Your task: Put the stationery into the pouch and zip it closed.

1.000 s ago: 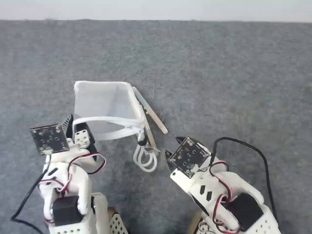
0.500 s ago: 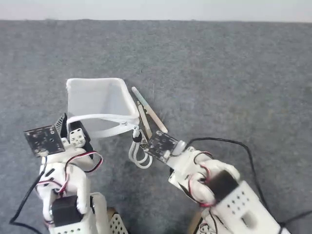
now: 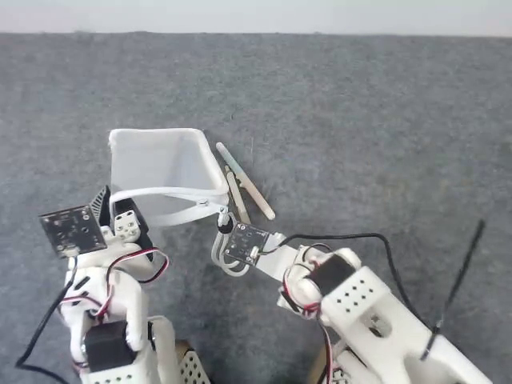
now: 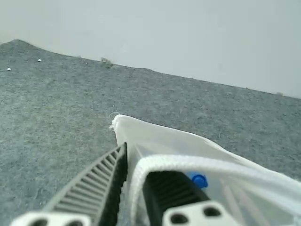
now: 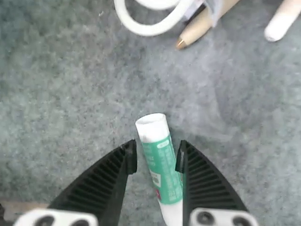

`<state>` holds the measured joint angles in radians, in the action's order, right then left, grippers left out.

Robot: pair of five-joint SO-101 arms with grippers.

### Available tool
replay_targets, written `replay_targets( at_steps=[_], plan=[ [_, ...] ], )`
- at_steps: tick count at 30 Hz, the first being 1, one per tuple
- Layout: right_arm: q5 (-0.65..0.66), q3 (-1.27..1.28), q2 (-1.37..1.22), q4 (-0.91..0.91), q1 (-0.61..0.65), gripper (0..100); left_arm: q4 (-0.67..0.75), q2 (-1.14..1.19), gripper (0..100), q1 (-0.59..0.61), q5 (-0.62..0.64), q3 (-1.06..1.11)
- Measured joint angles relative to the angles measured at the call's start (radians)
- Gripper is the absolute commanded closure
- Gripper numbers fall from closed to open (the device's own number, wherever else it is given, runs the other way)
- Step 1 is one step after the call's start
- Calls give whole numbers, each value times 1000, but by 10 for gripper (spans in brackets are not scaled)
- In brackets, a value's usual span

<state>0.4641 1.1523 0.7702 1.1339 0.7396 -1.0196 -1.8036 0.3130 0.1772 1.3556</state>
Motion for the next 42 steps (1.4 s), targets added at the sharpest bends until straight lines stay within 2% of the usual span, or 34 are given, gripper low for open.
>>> replay_targets(
  at_steps=[9,11,14,16,23,28,31,42],
  plan=[
    [11,-2,-224,-123,-2,864,0,0,988,0,0,0],
    [11,-2,-258,-137,-3,897,0,0,988,0,0,0],
    [11,-14,-287,-143,-17,998,0,0,988,0,0,0],
    [11,-17,-296,-160,-41,977,0,0,988,0,0,0],
    [2,-17,-299,-172,-69,993,0,0,988,0,0,0],
    [-61,-17,-298,-167,-71,993,0,0,988,0,0,0],
    [-150,-15,-250,-160,-71,993,0,0,988,-18,0,0],
    [-388,-2,114,-164,-71,993,0,0,988,-44,0,0]
  ],
)
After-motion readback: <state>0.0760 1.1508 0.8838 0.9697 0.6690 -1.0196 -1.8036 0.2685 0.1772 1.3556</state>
